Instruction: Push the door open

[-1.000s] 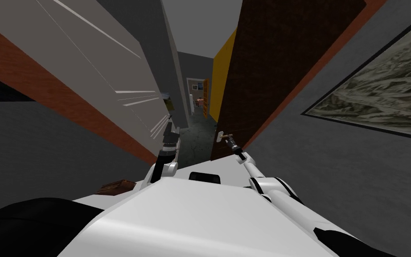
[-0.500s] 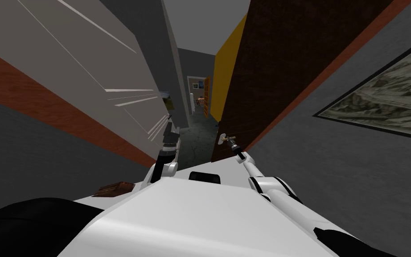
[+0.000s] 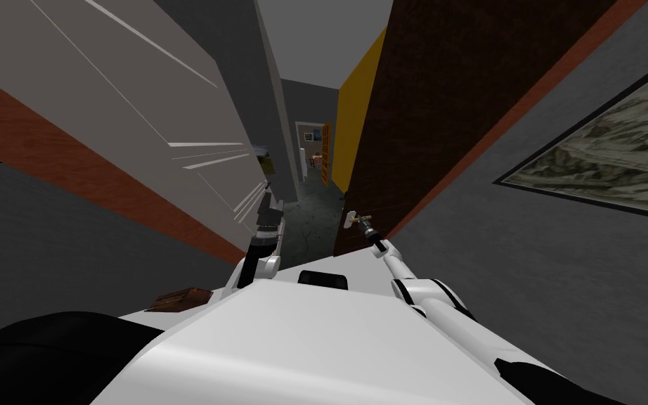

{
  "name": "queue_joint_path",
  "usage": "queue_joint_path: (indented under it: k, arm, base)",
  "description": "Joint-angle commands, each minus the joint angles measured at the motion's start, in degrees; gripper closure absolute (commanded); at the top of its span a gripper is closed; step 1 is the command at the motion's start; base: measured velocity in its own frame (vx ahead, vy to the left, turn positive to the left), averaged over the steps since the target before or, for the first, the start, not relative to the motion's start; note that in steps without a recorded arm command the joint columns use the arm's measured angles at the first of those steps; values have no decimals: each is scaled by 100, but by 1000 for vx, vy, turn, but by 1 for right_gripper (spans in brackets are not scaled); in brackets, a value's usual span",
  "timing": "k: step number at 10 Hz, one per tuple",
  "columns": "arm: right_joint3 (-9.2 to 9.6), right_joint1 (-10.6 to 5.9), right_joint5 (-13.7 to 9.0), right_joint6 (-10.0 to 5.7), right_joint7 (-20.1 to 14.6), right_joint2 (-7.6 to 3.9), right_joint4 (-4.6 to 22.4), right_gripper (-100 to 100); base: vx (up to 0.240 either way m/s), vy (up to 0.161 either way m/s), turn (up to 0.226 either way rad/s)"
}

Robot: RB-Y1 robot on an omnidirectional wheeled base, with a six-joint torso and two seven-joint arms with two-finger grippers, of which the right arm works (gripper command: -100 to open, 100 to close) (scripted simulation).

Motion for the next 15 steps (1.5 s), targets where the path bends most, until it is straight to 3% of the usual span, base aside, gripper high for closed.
queue_joint_path:
  k: [1,8,10,11,15]
  arm:
    - [-64,-22,-47,40,52,-19,-25,100]
    - [-430,-30,-342,256,474,21,51,100]
    - [-430,-30,-342,256,474,21,224,100]
    - [-430,-30,-342,256,474,21,83,100]
    - [-710,-37,-568,422,798,52,110,100]
  base:
    - [145,76,-32]
    - [163,86,-22]
    - [91,71,-16]
    - [0,0,0]
    - [126,101,-55]
